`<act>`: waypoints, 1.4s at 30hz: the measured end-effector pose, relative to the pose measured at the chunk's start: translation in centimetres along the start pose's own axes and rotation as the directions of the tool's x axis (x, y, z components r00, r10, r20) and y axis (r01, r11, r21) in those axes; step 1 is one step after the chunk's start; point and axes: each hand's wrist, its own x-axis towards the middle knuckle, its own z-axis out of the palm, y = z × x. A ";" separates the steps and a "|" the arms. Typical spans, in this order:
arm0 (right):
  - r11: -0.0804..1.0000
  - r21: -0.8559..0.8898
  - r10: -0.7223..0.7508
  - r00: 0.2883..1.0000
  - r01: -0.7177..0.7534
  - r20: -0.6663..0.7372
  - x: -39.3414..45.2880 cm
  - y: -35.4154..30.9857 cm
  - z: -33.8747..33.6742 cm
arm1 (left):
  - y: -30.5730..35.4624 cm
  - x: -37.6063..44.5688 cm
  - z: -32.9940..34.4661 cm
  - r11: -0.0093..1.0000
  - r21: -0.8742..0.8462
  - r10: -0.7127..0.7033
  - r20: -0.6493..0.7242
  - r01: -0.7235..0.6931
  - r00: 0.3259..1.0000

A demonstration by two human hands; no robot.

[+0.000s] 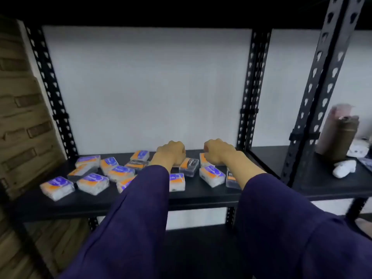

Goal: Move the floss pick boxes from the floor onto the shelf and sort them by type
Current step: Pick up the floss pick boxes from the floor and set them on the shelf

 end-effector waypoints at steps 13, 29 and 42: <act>0.981 -0.186 0.036 0.998 -0.047 -0.060 0.0 3.4 13.7 | -4.7 -2.4 12.4 0.997 0.033 0.073 -0.048 -0.071 0.996; 0.984 -0.151 0.060 0.980 -0.090 -0.189 3.0 3.1 15.3 | -5.4 -2.3 14.0 0.994 -0.003 0.105 -0.141 -0.107 0.984; 0.999 0.006 -0.033 0.938 0.037 -0.345 -7.6 1.3 15.8 | -3.1 -12.2 15.2 0.987 -0.148 0.014 -0.281 -0.058 0.960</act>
